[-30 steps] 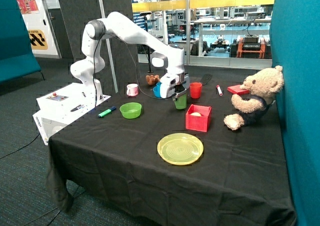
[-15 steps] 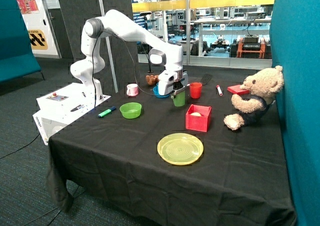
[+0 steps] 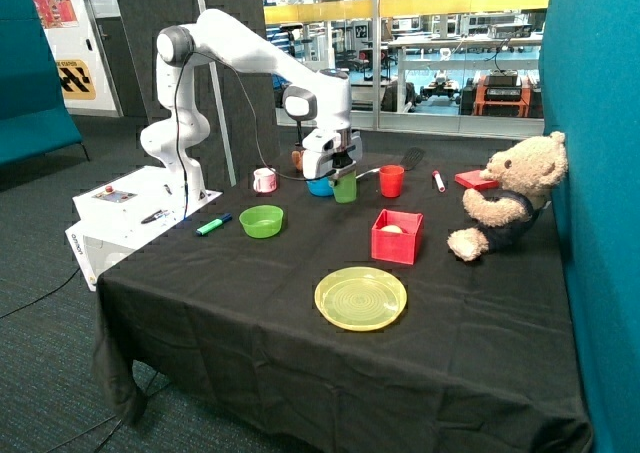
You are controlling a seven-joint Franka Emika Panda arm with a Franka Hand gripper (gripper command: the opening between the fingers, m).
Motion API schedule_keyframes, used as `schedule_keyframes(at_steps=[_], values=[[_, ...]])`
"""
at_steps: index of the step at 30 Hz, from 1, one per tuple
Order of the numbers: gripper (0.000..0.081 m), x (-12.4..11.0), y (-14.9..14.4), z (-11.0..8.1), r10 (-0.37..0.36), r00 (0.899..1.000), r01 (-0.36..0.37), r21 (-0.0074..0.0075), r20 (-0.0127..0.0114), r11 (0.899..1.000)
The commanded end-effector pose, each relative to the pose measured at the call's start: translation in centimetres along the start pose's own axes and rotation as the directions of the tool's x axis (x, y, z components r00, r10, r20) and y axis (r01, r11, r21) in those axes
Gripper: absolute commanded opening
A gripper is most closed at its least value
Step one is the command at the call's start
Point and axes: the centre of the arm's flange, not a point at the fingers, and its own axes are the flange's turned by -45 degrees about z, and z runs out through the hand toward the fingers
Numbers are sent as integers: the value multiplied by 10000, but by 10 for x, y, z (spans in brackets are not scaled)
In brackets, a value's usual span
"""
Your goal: Match the cups with the appropriate bowls
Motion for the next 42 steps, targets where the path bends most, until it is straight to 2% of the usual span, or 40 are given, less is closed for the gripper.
schedule_keyframes(at_steps=[1, 13, 30, 35, 42], values=[[0, -24, 10, -18, -273, 9996, 273, 7, -4, 9996], [0, -48, 16, -39, -660, 9978, 660, 7, -4, 9978], [0, -75, 29, -47, -1127, 9936, 1127, 7, -4, 9936], [0, -79, 39, -49, -1192, 9929, 1192, 7, -4, 9929], [0, -75, 51, -51, -1615, 9869, 1615, 7, -5, 9869]])
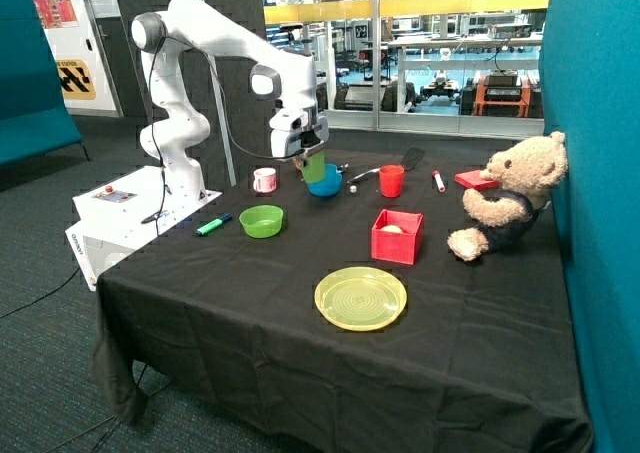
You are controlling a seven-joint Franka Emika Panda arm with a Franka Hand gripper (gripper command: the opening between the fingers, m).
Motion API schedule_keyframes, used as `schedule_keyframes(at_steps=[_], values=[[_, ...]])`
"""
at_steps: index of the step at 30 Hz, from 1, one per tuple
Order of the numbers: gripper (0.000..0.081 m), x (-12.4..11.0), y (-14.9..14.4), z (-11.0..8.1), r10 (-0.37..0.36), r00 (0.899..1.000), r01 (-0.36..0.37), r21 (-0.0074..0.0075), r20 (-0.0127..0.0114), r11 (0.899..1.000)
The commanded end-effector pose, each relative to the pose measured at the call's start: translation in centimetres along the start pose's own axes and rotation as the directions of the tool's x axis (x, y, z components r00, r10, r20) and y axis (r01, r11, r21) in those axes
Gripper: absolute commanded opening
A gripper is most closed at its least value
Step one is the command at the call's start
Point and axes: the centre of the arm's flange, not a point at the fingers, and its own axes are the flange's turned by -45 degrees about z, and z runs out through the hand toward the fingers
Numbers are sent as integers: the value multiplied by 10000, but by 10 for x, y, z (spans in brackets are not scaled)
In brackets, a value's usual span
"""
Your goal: Match the cups with the appropriate bowls
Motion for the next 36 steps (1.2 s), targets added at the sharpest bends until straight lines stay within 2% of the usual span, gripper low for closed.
schedule_keyframes(at_steps=[1, 12, 23, 27, 32, 35, 36], values=[[0, -2, 13, -3, -382, 9993, 382, 10, 8, 9993], [0, -6, 32, -5, -861, 9963, 861, 11, 7, 9963], [0, -29, 53, 3, -844, 9964, 844, 11, 7, 9964], [0, -37, 61, 6, -588, 9983, 588, 10, 8, 9983], [0, -49, 76, 6, 248, 9997, -248, 10, 9, 9997], [0, -59, 89, 3, 860, 9963, -860, 9, 9, 9963], [0, -63, 95, 2, 1268, 9919, -1269, 9, 9, 9919]])
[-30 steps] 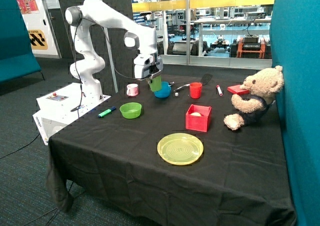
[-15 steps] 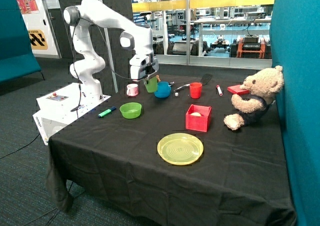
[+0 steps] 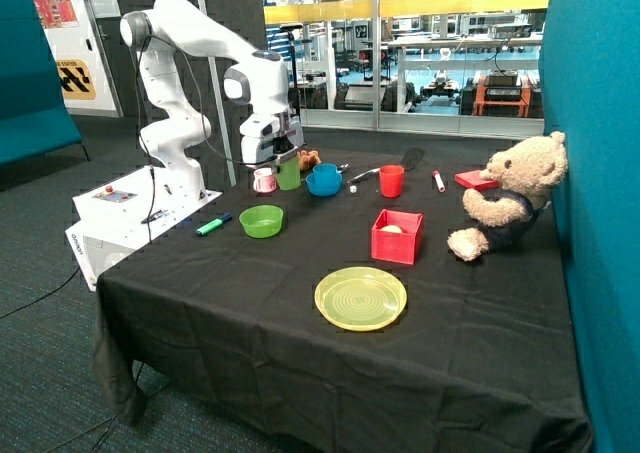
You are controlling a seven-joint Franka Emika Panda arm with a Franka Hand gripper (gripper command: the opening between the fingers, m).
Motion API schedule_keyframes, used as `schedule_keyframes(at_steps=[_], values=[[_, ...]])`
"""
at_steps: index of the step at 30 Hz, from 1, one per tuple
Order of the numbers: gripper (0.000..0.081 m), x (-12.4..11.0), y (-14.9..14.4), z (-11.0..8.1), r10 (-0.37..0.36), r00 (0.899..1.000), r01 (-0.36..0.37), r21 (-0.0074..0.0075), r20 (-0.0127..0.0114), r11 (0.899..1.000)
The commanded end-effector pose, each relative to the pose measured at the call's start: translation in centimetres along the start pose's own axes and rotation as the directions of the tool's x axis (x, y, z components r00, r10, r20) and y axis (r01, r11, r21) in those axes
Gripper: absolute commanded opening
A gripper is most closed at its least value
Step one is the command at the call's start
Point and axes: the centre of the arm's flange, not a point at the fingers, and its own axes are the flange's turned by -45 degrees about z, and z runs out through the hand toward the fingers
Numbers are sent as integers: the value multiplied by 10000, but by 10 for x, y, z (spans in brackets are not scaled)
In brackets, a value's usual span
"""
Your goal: Match the cups with the appropriate bowls
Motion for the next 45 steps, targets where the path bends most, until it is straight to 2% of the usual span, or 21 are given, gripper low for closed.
schedule_keyframes(at_steps=[1, 4, 8, 13, 14, 15, 16, 20, 23, 30, 31, 34, 35, 37, 45], values=[[0, -26, 32, -2, 1433, 9897, -1433, -36, -35, 9897], [0, -34, 44, -2, 1925, 9813, -1925, -34, -37, 9813], [0, -42, 60, 0, 2653, 9642, -2653, -31, -39, 9642], [0, -42, 82, 7, 3653, 9309, -3653, -27, -42, 9309], [0, -41, 86, 8, 3452, 9385, -3452, -28, -42, 9385], [0, -40, 89, 9, 3848, 9230, -3849, -26, -43, 9230], [0, -39, 92, 10, 3940, 9191, -3940, -26, -43, 9191], [0, -37, 98, 13, 4035, 9150, -4035, -25, -43, 9150], [0, -40, 98, 16, 4029, 9152, -4029, -25, -43, 9152], [0, -51, 89, 24, 3846, 9231, -3846, -26, -43, 9231], [0, -53, 87, 25, 3731, 9278, -3731, -27, -43, 9278], [0, -58, 81, 30, 3635, 9316, -3635, -27, -42, 9316], [0, -61, 77, 34, 3438, 9390, -3438, -28, -42, 9390], [0, -63, 71, 41, 3284, 9445, -3284, -29, -41, 9445], [0, -59, 64, 48, 3202, 9473, -3202, -29, -41, 9473]])
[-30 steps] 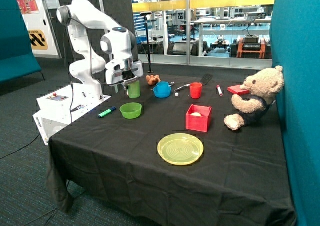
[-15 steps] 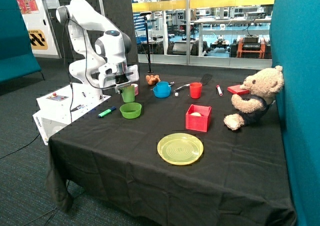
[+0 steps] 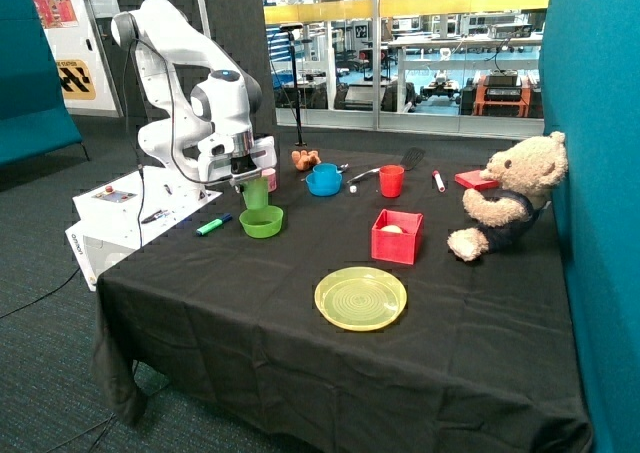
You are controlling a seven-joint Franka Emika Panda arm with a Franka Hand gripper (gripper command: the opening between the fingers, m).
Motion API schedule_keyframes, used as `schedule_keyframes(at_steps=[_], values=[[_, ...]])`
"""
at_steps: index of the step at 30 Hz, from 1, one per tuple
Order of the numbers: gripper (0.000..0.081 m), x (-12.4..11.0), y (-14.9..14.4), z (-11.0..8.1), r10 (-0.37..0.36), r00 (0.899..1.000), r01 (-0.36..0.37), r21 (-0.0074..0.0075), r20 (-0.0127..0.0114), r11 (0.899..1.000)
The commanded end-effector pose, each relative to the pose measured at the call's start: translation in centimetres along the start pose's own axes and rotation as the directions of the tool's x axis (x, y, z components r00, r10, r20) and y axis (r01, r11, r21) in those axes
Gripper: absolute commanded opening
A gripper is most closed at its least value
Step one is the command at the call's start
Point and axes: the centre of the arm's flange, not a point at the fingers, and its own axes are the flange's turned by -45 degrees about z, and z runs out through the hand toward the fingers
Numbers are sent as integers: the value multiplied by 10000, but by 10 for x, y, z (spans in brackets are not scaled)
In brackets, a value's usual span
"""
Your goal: Match the cups with the appropriate bowls
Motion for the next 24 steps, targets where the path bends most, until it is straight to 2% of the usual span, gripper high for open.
schedule_keyframes(at_steps=[1, 24], values=[[0, -6, -8, 12, -219, 9998, 219, 8, -21, 9998], [0, 17, -13, 29, -470, 9989, 470, 8, -21, 9989]])
